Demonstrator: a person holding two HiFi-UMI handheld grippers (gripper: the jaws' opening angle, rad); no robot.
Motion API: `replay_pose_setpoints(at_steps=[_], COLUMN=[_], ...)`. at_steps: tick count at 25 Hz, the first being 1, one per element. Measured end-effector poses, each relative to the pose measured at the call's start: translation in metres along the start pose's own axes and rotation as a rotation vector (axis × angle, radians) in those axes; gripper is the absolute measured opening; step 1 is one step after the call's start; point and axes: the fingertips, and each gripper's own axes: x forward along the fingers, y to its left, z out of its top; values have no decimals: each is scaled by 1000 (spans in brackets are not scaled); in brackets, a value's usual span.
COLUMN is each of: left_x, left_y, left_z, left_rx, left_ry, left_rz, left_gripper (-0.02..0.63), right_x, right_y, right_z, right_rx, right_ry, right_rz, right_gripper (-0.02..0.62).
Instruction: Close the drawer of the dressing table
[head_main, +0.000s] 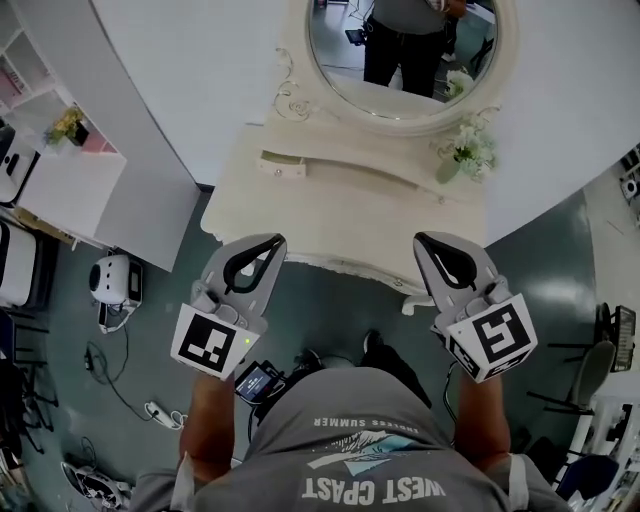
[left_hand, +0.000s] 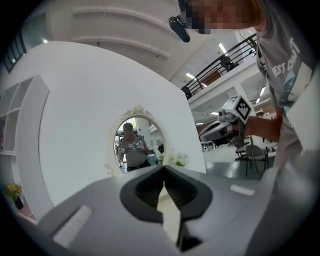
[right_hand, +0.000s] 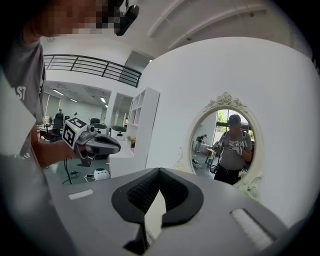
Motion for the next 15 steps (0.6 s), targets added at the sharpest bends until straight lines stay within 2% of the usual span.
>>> replay_pose_setpoints(at_steps=[15], left_x=[-1], left_y=[70], left_z=[-29], left_rx=[-28], left_ry=[93], left_rz=[236], left_gripper=[3], right_x=[112], right_y=[-16], right_z=[20], right_rx=[-30], right_ry=[-66], right_rz=[224], right_gripper=[2])
